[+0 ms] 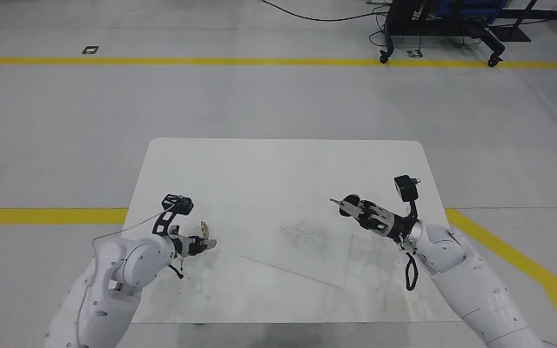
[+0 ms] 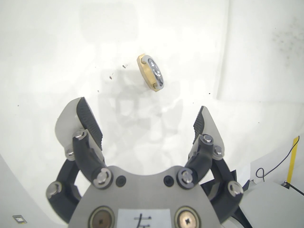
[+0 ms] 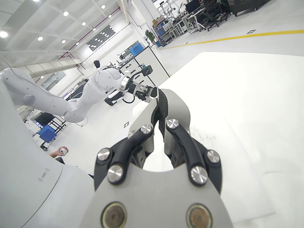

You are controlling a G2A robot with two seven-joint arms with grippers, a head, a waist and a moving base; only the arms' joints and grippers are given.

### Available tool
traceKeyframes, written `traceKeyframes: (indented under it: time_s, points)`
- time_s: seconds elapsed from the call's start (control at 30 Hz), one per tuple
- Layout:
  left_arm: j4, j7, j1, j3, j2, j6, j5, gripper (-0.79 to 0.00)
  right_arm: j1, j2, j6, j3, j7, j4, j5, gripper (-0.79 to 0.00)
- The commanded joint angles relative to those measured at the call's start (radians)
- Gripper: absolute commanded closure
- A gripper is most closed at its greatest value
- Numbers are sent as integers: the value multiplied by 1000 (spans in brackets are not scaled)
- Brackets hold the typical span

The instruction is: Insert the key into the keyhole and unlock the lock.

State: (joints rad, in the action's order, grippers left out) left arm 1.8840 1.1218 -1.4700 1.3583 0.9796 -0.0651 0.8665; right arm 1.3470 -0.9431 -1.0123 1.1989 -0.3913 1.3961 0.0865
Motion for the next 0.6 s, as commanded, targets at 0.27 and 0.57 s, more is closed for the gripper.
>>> traceKeyframes:
  time_s: [0.27,0.57]
  points:
    - [-5,26,62,-45,8,-48,50,-391,0,0,0,0,0,0,0,0]
    - [-44,45,119,-102,19,-58,56,-366,0,0,0,0,0,0,0,0]
